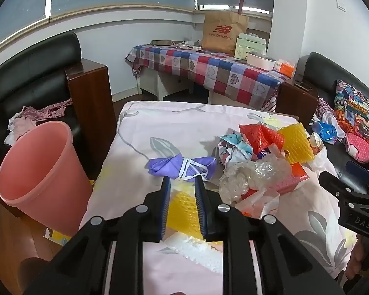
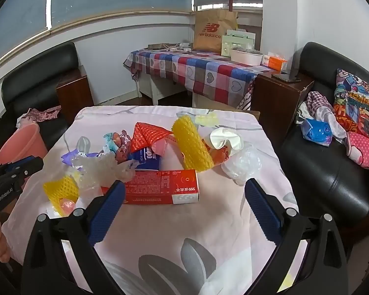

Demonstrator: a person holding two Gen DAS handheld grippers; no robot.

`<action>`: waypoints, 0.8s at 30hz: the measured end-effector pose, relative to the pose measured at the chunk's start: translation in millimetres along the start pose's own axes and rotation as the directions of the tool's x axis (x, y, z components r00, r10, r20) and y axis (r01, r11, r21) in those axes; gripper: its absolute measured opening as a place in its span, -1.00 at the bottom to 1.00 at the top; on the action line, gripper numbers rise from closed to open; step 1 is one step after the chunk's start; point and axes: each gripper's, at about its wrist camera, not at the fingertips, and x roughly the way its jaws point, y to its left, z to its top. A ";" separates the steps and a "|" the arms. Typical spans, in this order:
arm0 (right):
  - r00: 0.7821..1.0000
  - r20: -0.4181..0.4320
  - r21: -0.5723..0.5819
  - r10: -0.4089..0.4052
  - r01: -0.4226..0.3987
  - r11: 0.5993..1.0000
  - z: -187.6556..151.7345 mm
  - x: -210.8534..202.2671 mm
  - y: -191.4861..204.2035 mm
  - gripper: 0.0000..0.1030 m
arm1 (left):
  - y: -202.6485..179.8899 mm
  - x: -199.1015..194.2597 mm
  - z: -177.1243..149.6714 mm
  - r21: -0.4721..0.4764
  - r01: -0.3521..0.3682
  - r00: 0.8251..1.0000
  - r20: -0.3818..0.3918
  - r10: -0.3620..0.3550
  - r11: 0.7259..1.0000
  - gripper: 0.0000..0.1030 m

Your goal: Collect trash

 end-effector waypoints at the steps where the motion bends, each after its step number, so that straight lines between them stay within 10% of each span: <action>1: 1.000 0.000 0.001 0.001 -0.001 1.000 0.0 0.0 -0.1 0.90 | 0.0 0.0 0.0 0.000 0.000 1.000 0.000 0.000 1.000 -0.62; 24: 1.000 0.017 0.009 0.009 -0.010 1.000 3.0 -4.7 -1.1 0.90 | -1.1 -8.5 3.4 -0.002 0.002 1.000 0.026 -0.002 1.000 -0.62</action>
